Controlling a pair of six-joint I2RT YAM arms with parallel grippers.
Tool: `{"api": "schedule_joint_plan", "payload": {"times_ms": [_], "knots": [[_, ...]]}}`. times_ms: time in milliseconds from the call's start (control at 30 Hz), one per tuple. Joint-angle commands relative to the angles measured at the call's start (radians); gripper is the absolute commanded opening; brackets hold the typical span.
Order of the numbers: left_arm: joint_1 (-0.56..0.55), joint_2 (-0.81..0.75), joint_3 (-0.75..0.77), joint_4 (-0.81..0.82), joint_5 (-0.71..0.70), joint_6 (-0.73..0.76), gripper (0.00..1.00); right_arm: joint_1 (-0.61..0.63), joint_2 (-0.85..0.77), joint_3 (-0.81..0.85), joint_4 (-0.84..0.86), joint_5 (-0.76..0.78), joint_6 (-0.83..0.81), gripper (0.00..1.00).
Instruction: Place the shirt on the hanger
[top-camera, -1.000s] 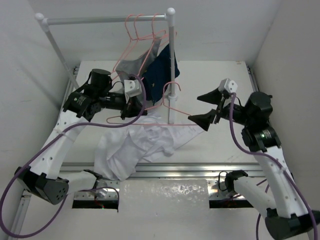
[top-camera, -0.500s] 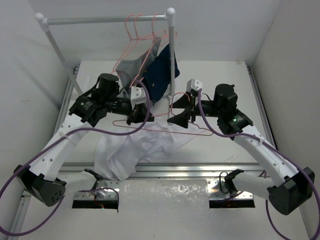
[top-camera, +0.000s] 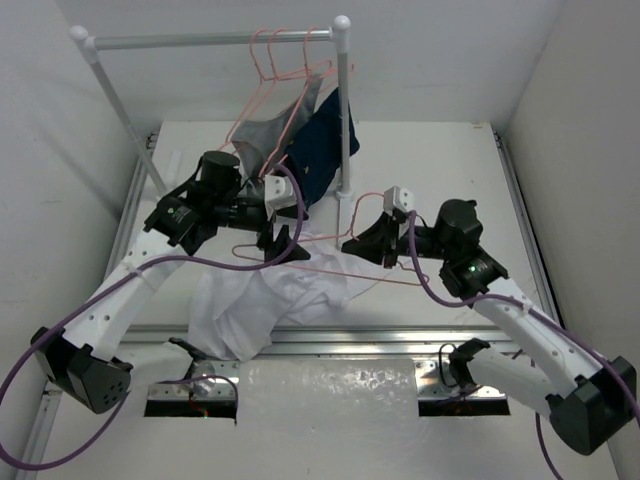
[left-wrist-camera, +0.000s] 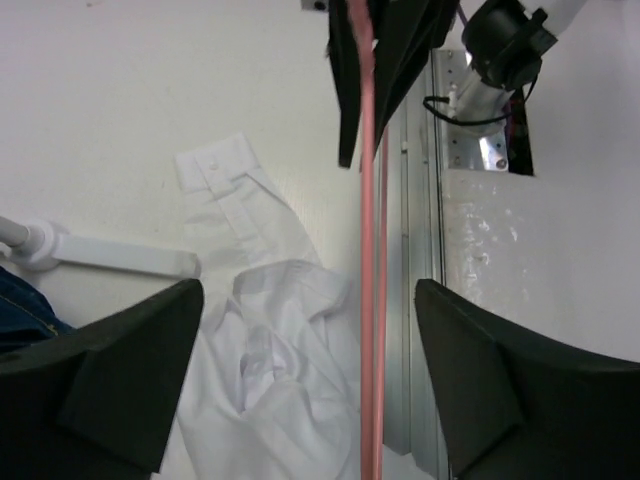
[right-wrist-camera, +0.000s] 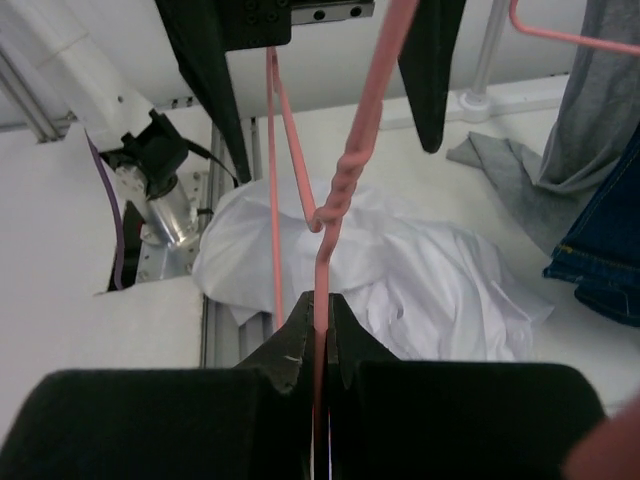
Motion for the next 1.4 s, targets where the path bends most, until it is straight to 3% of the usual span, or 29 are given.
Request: {"api": "schedule_joint_plan", "payload": {"times_ms": [0, 200, 233, 333, 433, 500, 567, 667, 733, 800, 867, 967, 1100, 1167, 1200, 1233, 1367], "knots": [[-0.003, -0.017, -0.03, 0.026, -0.021, 0.011, 0.92, 0.001, -0.08, -0.048, -0.055, 0.015, -0.085, 0.0], [0.006, -0.072, 0.002, 0.055, -0.24, -0.044, 1.0, 0.001, -0.227, -0.15, -0.205, 0.173, -0.131, 0.0], [0.008, -0.077, 0.034, 0.042, -0.33, -0.088, 1.0, 0.001, -0.252, -0.159, -0.225, 0.208, -0.129, 0.0], [0.055, -0.073, 0.111, -0.019, -0.406, -0.086, 1.0, 0.001, -0.276, -0.153, -0.268, 0.33, -0.111, 0.0], [0.115, -0.042, 0.169, -0.146, -0.509, -0.045, 0.99, 0.001, -0.299, -0.116, -0.362, 0.445, -0.096, 0.0], [0.14, -0.013, 0.174, -0.307, -0.556, 0.023, 0.91, 0.001, -0.319, -0.098, -0.415, 0.51, -0.091, 0.0], [0.141, 0.019, 0.107, -0.448, -0.584, 0.115, 0.88, 0.001, -0.333, -0.092, -0.437, 0.547, -0.09, 0.0], [0.138, 0.027, 0.002, -0.511, -0.613, 0.197, 0.87, 0.001, -0.344, -0.085, -0.456, 0.576, -0.083, 0.0], [0.132, 0.001, -0.119, -0.493, -0.635, 0.23, 0.89, 0.001, -0.335, -0.075, -0.471, 0.611, -0.083, 0.0], [0.117, -0.032, -0.226, -0.452, -0.655, 0.256, 0.98, 0.001, -0.329, -0.058, -0.486, 0.645, -0.083, 0.0], [0.107, -0.053, -0.329, -0.334, -0.724, 0.24, 0.99, 0.001, -0.319, -0.05, -0.489, 0.647, -0.085, 0.0], [0.089, -0.007, -0.406, -0.242, -0.774, 0.226, 1.0, 0.003, -0.319, -0.056, -0.483, 0.621, -0.082, 0.0], [0.081, 0.053, -0.461, -0.162, -0.722, 0.192, 1.0, 0.001, -0.319, -0.056, -0.491, 0.639, -0.086, 0.0], [0.075, 0.073, -0.507, -0.062, -0.855, 0.158, 0.79, 0.001, -0.327, -0.061, -0.479, 0.635, -0.09, 0.0], [0.077, 0.097, -0.51, -0.016, -0.983, 0.151, 0.3, 0.001, -0.33, -0.061, -0.476, 0.624, -0.088, 0.0], [0.081, 0.102, -0.506, 0.005, -1.048, 0.141, 0.02, 0.001, -0.335, -0.061, -0.474, 0.619, -0.089, 0.0], [0.178, -0.014, -0.387, 0.05, -1.133, 0.157, 0.0, 0.001, -0.342, -0.058, -0.479, 0.599, -0.093, 0.0]]}}
